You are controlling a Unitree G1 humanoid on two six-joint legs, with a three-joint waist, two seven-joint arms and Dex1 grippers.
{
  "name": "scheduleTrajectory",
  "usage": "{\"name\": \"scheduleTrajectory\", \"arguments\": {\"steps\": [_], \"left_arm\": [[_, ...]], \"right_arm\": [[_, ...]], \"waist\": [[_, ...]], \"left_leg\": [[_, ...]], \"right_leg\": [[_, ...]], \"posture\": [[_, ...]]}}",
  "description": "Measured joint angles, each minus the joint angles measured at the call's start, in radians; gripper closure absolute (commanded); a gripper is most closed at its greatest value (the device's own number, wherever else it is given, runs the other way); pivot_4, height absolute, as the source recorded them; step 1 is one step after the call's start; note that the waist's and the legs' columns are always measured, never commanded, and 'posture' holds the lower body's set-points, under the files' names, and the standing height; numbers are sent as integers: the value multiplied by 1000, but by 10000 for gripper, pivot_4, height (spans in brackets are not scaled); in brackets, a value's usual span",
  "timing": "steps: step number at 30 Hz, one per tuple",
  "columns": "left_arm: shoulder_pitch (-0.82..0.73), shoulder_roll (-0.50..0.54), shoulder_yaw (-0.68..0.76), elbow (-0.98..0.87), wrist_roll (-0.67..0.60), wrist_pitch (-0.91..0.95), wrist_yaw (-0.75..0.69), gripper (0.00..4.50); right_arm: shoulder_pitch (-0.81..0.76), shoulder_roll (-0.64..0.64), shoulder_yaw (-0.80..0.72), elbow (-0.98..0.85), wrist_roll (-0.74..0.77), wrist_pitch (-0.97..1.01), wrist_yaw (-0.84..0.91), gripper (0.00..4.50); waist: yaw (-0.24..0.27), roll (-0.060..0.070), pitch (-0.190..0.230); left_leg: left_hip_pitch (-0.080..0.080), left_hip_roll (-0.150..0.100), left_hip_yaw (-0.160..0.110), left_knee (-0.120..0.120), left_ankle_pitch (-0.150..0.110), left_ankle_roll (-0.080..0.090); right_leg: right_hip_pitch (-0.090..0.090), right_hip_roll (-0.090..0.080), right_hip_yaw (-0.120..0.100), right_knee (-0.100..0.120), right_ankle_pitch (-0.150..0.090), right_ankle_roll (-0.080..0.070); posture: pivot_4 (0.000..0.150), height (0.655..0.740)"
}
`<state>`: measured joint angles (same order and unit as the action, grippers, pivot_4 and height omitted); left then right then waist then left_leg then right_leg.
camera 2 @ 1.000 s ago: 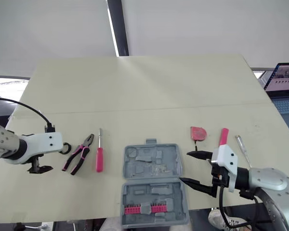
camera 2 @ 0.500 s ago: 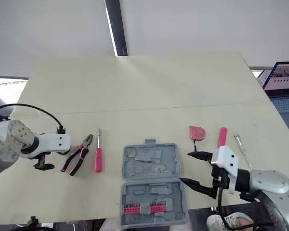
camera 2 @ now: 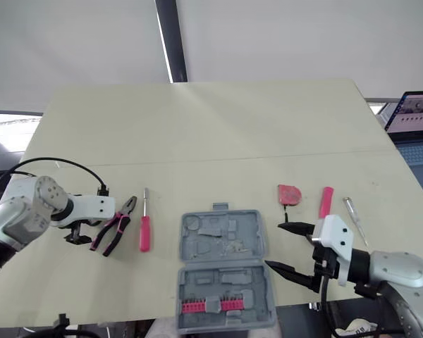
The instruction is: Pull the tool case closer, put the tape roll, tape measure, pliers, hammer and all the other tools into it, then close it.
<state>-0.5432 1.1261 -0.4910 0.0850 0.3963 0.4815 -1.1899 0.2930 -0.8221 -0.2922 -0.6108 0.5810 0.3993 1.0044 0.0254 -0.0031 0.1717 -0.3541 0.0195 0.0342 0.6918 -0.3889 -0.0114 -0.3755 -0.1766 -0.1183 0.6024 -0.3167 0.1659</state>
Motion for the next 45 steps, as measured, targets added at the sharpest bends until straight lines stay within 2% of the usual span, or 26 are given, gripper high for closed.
{"name": "scheduleTrajectory", "arguments": {"steps": [1, 4, 7, 11, 20, 25, 28, 33, 39, 42, 45], "left_arm": [[0, -5, 0, 7, 6, -3, -4, 88], [1, -12, 0, 15, 21, -17, -7, 8152], [3, -13, 1, 42, 38, -25, -11, 22111], [6, -13, 2, 45, 44, -29, -18, 43496], [23, -11, 26, 41, 52, -35, -25, 44346], [62, 51, 133, -42, 4, 14, -64, 44346], [119, 101, 253, -161, -84, 85, -120, 44346], [230, 95, 385, -317, -273, 204, -194, 44346], [226, -29, 506, -397, -521, 355, -197, 44346], [185, -93, 494, -430, -625, 452, -176, 44346], [145, -122, 473, -432, -669, 476, -142, 44346]], "right_arm": [[3, 0, -1, -3, 0, 1, -2, 318], [5, 0, -1, -9, 0, 2, -6, 0], [8, 0, -1, -11, 1, 3, -6, 0], [7, 0, -2, -11, 2, 4, -6, 0], [12, 0, -3, -11, 2, 12, -6, 0], [39, 1, -37, -10, 2, 9, -6, 0], [45, 1, -46, -8, 1, -5, -1, 0], [92, 0, -77, -5, -3, -29, 33, 0], [118, 2, -77, -5, -8, -56, 44, 0], [123, 15, -67, -5, -13, -74, 43, 0], [131, 27, -55, -6, -25, -80, 38, 0]], "waist": [[0, 0, 0], [1, 0, 0], [0, 0, 0], [1, 0, 0], [1, 0, 0], [0, -1, 0], [-1, -1, 0], [2, -1, 0], [2, -1, 0], [0, -1, 0], [0, -1, 0]], "left_leg": [[0, 0, 0, 0, 0, 0], [0, 0, 0, 1, 0, 0], [0, 0, 0, 1, 0, 0], [0, 0, 0, 2, 0, 0], [0, 0, 0, 2, 0, 0], [0, 0, 0, 2, 0, 1], [0, 0, 0, 2, 0, 1], [0, 0, 0, 3, -1, 1], [0, 0, 0, 4, -1, 1], [0, 0, -1, 5, -1, 1], [0, 0, -1, 5, -1, 1]], "right_leg": [[0, 0, 0, 0, 0, 0], [0, 0, 0, 1, 0, 0], [0, 0, -1, 1, 0, 0], [0, -1, -1, 2, 0, 0], [0, -1, -2, 3, 0, 0], [0, -2, -2, 4, 0, 0], [0, -2, -2, 4, 0, 0], [0, -3, -2, 5, 0, 0], [0, -3, -2, 6, 0, 0], [0, -3, -2, 7, 0, 0], [0, -3, -2, 7, 0, 0]], "posture": [[1500, 7373], [1500, 7373], [1500, 7373], [1500, 7373], [1500, 7373], [1500, 7373], [1500, 7373], [1500, 7373], [1500, 7373], [1500, 7373], [1500, 7373]]}}
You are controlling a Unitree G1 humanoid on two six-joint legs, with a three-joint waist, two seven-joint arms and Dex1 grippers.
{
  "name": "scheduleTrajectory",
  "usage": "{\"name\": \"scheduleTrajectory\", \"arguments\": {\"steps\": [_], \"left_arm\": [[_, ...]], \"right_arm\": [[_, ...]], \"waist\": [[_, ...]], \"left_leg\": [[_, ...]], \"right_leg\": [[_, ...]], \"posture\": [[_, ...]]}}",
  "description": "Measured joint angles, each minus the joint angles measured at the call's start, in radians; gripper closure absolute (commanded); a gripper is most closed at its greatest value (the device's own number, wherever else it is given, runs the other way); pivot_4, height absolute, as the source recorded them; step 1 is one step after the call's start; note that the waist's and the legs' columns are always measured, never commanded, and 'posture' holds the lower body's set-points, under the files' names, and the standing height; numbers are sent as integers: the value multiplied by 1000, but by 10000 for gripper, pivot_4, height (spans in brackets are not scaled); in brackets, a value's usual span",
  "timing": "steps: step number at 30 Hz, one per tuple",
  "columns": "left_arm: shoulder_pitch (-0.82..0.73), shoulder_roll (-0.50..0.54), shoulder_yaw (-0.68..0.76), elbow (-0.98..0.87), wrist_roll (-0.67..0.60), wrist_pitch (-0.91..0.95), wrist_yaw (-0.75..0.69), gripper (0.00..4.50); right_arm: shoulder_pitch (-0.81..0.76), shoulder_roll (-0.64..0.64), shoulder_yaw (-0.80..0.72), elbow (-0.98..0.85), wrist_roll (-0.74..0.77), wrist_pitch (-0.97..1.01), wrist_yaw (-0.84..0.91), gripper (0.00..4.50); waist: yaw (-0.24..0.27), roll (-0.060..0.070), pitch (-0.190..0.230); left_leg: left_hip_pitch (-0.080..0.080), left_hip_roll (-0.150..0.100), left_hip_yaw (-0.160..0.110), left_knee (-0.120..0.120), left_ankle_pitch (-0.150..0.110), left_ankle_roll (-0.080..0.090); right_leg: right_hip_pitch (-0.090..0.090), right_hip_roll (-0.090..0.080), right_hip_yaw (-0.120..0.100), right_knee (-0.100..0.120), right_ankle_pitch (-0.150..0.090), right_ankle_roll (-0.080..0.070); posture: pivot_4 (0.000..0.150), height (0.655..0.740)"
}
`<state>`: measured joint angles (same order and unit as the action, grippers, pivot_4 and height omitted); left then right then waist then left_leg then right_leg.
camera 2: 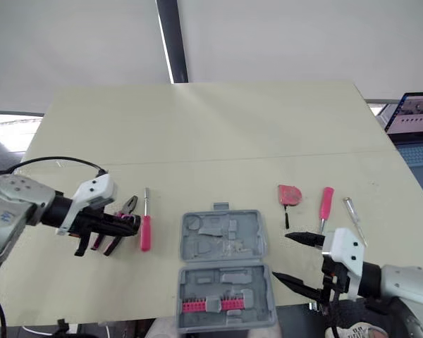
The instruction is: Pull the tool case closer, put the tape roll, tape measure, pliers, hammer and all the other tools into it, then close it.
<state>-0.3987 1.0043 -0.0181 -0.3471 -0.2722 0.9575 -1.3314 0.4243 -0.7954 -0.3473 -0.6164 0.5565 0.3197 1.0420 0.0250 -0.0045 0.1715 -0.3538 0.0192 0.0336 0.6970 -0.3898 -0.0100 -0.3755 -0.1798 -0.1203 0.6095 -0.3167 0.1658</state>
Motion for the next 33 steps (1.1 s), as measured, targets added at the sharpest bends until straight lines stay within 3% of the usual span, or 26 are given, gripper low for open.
{"name": "scheduleTrajectory", "arguments": {"steps": [8, 13, 21, 33], "left_arm": [[-81, -129, -98, 12, -86, 14, 73, 44346], [-107, -136, -191, 46, -75, -3, 110, 44346], [-226, -206, -377, 118, 14, -33, 181, 44346], [-337, -267, -509, 252, 106, -92, 174, 44346]], "right_arm": [[47, 19, 27, -13, -31, -36, -9, 0], [59, 21, 27, -28, -34, -36, -23, 0], [59, 24, 27, -31, -44, -36, -38, 0], [91, 39, 26, -55, -49, -36, -60, 0]], "waist": [[1, 0, 0], [1, 0, 0], [8, 0, 0], [8, 0, 0]], "left_leg": [[0, -1, 0, 1, 0, 0], [0, -1, 0, 1, 0, 0], [0, -1, 0, 1, 0, 0], [-1, -1, 0, 2, 0, 0]], "right_leg": [[0, 0, 0, 0, 0, 0], [0, 0, 0, 0, 0, 0], [0, -1, 0, 0, 0, 0], [0, -1, 0, 0, 0, 0]], "posture": [[1500, 7373], [1500, 7373], [1500, 7373], [1500, 7373]]}}
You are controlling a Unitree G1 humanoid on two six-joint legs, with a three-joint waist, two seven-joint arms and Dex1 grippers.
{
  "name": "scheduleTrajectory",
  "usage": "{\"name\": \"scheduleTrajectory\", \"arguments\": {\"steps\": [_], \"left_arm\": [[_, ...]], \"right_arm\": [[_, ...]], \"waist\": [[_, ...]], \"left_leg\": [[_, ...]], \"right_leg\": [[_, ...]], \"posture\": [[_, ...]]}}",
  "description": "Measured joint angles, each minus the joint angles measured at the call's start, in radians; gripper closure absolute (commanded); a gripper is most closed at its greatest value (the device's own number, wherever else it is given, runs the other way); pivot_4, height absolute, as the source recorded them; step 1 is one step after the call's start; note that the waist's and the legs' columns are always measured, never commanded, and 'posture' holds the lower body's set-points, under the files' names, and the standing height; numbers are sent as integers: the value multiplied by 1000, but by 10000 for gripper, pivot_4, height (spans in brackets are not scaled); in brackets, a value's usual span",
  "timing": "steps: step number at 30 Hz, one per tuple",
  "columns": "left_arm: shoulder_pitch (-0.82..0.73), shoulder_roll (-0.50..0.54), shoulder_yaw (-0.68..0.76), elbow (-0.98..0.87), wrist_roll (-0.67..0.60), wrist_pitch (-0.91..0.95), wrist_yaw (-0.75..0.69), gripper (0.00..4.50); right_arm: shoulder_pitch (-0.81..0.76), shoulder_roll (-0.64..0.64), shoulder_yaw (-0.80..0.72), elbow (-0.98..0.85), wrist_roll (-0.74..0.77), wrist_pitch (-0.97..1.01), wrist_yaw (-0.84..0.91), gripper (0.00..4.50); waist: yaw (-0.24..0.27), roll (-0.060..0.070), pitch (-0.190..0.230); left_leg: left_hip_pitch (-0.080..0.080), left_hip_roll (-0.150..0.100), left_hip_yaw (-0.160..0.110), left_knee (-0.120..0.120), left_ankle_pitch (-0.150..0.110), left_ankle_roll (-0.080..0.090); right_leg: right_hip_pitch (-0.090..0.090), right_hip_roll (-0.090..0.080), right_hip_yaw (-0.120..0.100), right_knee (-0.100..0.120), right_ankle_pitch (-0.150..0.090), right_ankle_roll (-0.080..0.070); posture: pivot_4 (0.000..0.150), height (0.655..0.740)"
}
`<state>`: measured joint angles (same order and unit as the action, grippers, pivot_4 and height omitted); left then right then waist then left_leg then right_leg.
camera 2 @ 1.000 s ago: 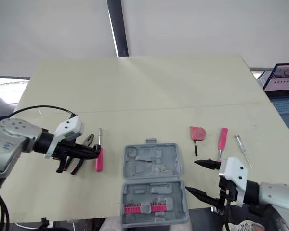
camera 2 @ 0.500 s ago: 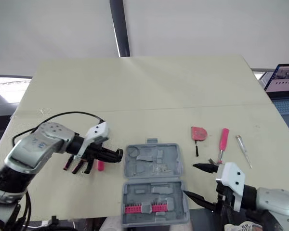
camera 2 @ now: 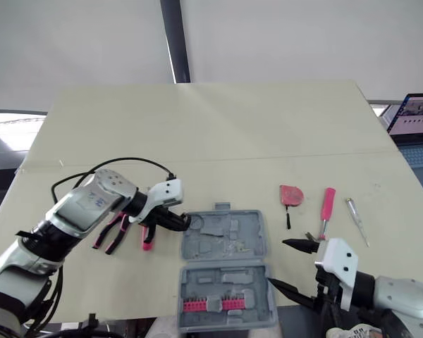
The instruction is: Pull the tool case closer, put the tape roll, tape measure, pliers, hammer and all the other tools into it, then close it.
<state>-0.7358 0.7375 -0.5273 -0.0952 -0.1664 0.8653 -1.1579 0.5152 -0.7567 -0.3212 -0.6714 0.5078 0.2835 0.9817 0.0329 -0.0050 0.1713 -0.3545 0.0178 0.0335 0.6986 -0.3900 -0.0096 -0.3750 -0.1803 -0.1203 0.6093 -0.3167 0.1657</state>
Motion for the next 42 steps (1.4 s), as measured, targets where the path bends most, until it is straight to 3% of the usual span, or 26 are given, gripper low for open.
{"name": "scheduleTrajectory", "arguments": {"steps": [28, 31, 37, 42], "left_arm": [[-66, -75, -56, 147, 109, -87, -64, 44346], [-66, -75, -60, 149, 118, -88, -67, 34246], [-70, -78, -61, 150, 129, -69, -68, 4996], [-84, -87, -29, 131, 99, -9, -74, 4996]], "right_arm": [[46, 16, -7, -35, -2, 0, -41, 0], [46, 16, -7, -35, -2, 0, -42, 0], [46, 16, -7, -35, -2, 0, -43, 0], [46, 16, -7, -35, -2, 0, -43, 0]], "waist": [[-4, 0, 0], [-4, 0, 0], [-3, 0, 0], [-4, 0, 0]], "left_leg": [[0, 0, 0, 0, 0, 0], [0, 0, 0, 0, 0, 0], [0, 0, 0, 0, 0, 0], [0, 0, 0, 0, 0, 0]], "right_leg": [[0, 0, 0, 0, 0, 0], [0, 0, 0, 0, 0, 0], [0, 0, 0, 0, 0, 0], [0, 0, 0, 0, 0, 0]], "posture": [[1500, 7373], [1500, 7373], [1500, 7373], [1500, 7373]]}}
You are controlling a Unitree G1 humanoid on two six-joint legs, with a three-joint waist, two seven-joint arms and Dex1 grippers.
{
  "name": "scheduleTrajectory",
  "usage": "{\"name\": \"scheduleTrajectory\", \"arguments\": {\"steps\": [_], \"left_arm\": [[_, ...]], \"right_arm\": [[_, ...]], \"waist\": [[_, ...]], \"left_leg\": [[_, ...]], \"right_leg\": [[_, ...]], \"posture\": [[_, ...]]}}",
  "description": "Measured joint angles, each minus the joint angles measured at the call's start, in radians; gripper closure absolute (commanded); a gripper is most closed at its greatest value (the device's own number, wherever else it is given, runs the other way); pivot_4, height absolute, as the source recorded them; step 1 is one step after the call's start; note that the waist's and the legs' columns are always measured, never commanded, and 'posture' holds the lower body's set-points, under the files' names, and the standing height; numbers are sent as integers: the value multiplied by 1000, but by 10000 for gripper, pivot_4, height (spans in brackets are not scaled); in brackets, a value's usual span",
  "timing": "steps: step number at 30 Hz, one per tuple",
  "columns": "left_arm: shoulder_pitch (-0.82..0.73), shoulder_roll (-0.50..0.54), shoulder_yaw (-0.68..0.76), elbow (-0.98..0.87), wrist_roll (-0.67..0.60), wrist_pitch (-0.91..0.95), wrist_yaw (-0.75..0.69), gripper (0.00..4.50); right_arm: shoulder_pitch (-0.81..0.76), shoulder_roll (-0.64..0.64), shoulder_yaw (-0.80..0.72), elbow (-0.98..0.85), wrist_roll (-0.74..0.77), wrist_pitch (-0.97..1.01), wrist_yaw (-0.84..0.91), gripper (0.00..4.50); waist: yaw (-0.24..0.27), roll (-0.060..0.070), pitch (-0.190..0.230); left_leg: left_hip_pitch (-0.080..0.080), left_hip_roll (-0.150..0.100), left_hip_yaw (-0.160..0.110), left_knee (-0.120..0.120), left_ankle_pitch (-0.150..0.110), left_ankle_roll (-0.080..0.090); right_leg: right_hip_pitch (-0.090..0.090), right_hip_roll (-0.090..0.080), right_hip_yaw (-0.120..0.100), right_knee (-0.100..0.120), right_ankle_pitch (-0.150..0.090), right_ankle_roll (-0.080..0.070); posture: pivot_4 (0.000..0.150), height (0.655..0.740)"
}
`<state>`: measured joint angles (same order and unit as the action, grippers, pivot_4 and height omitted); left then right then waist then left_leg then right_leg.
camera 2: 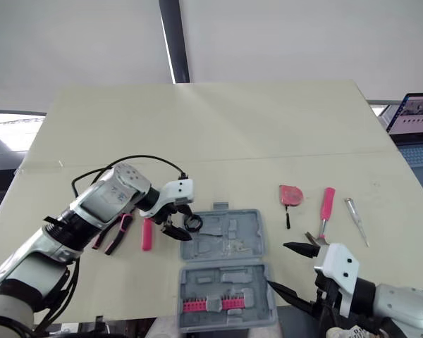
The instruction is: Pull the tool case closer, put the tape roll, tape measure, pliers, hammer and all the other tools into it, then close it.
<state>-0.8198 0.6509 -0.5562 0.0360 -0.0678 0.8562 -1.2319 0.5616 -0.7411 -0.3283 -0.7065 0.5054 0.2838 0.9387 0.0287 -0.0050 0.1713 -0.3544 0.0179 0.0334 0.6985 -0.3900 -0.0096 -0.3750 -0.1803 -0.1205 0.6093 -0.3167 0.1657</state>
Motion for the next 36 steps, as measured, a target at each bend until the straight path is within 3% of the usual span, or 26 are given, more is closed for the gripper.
{"name": "scheduleTrajectory", "arguments": {"steps": [3, 5, 12, 17, 24, 36], "left_arm": [[0, -4, 55, -34, -27, 23, 17, 13137], [5, -3, 90, -45, -37, 29, 38, 22564], [165, -10, 152, -98, -45, -56, 129, 22564], [284, -74, 221, -100, -41, -256, 241, 22564], [315, -102, 246, -88, -38, -353, 305, 22564], [339, -104, 280, -71, -48, -344, 322, 22564]], "right_arm": [[1, 0, -1, 0, 0, 0, 0, 0], [4, 0, -1, 0, 0, 0, 0, 0], [10, 4, -3, -2, -4, 0, -2, 0], [9, 8, -5, -2, -10, 0, -11, 0], [8, 8, -6, -2, -10, 0, -19, 0], [-2, 8, -6, -2, -10, 0, -19, 0]], "waist": [[0, 0, 0], [0, 0, 0], [-1, 0, 0], [2, 0, 0], [-1, 0, 0], [-1, 0, 0]], "left_leg": [[0, 0, 0, 0, 0, 0], [0, 0, 0, 0, 0, 0], [0, 0, 0, 0, 0, 0], [0, 0, -1, 0, 0, 0], [0, 0, 0, 0, 0, 0], [0, 0, 0, 0, 0, 0]], "right_leg": [[0, 0, 0, 0, 0, 0], [0, 0, 0, 0, 0, 0], [0, 0, 0, 0, 0, 0], [0, -1, 0, 0, 0, 0], [0, -1, 0, 0, 0, 0], [0, -1, -1, 0, 0, 0]], "posture": [[1500, 7373], [1500, 7373], [1500, 7373], [1500, 7373], [1500, 7373], [1500, 7373]]}}
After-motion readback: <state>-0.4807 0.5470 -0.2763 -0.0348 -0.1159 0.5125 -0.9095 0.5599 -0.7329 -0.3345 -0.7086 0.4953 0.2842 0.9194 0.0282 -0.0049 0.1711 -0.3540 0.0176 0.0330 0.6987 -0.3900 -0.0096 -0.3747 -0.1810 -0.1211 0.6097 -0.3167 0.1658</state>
